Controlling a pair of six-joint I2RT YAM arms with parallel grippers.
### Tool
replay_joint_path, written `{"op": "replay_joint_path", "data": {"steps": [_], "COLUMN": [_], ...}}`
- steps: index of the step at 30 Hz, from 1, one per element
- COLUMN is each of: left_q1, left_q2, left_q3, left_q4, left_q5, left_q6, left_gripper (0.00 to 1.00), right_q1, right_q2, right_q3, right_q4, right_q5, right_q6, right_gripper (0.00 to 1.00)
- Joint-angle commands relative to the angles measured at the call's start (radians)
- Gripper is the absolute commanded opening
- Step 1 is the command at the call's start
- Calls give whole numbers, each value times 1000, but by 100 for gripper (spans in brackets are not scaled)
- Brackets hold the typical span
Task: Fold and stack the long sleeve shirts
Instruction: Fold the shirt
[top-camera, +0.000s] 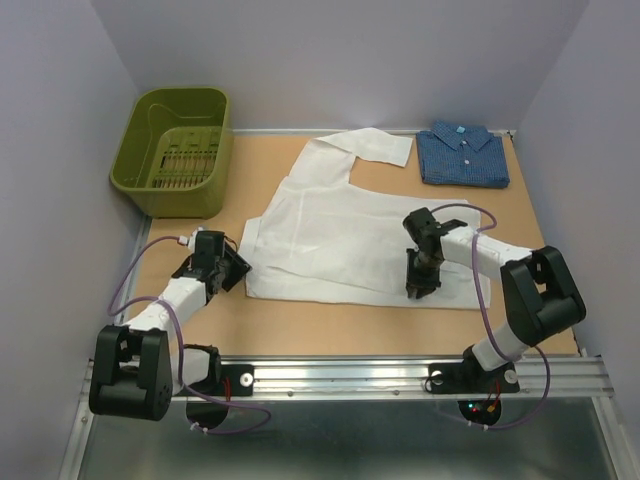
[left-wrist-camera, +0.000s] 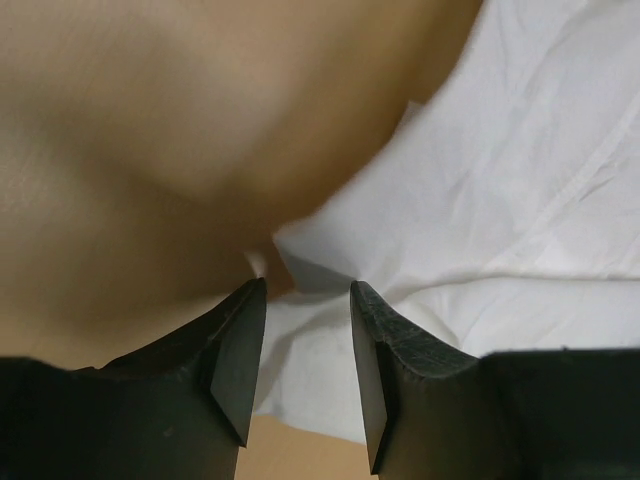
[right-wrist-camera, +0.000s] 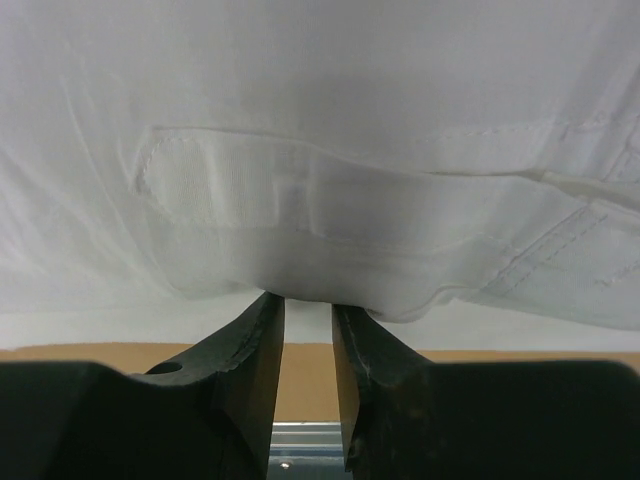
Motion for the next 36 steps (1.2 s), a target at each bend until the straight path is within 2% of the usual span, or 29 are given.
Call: {"op": "replay_joint_path", "data": {"steps": [1,5,12,17,19,26,36], "left_q1": [7,7,6,-40,-83,-233,-234], "left_q2": [-48,-65,-137,-172,-168,-10,254], "left_q3": [15,29,98,167,196,289,271], "left_q4": [-14,-17,-51,-77,-70,-8,42], "left_q5": [-63,-41,49,82,82,-12,-130], "left_q6": [11,31,80,109,114,126,54], "left_gripper": [50,50,57,64,64,64,62], "right_q1": [-17,-17,-15,-6,21,112,250], "right_q2": [61,-11,-117,-145,-125,15,222], "right_q3": [-28,55,214,236,219,234,268], "right_q4": [-197,-182,-142,34,109,254,337], "right_q5": [236,194,88,-134,-155,-72,97], "right_q6": [-13,-17,-62,-96,-99,-135,-196], "right_gripper": [32,32,45,54,54,58,60]}}
